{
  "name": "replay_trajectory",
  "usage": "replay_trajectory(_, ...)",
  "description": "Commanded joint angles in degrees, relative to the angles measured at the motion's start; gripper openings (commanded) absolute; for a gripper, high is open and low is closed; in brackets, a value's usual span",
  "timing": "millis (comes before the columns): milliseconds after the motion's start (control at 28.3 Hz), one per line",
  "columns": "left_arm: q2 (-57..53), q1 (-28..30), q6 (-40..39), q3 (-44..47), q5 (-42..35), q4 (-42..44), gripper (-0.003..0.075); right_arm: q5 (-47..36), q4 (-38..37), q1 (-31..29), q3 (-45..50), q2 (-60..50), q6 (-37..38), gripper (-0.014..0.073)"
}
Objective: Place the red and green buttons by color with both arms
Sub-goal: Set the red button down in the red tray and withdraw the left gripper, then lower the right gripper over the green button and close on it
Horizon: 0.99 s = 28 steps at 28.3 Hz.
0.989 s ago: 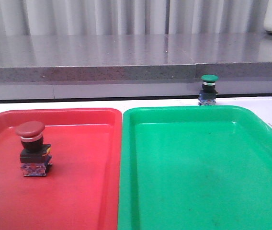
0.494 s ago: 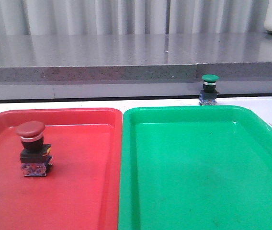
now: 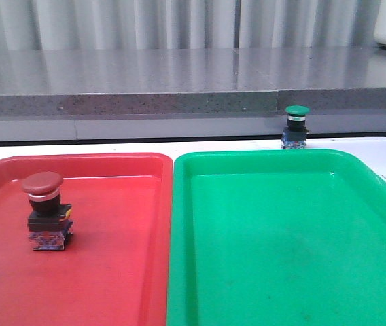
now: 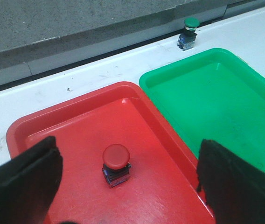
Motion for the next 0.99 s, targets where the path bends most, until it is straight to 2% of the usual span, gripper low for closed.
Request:
replay_trajectory(0,-0.01,-0.44,-0.34,-1.45,-3.63,-0.9,0.0565,-3.92,1.36,1.65,-5.52,5.42,-1.52,0.0579)
replay_trajectory(318,-0.01,-0.44,-0.34,-1.45,-3.63,-0.9,0.0565,-8.94,1.36,4.94,-14.96,20.5,-1.52,0.0579)
replay_trajectory(706,-0.01,-0.44,-0.34,-1.45,-3.63,-0.9,0.0565,-11.29,1.57,5.01,-30.79,39.66,-1.2,0.0579)
replay_trajectory(954,-0.01,-0.44,-0.34,-1.45,-3.63,-0.9,0.0565,-9.2,1.5,3.96,-44.65,52.74,4.73,0.0579)
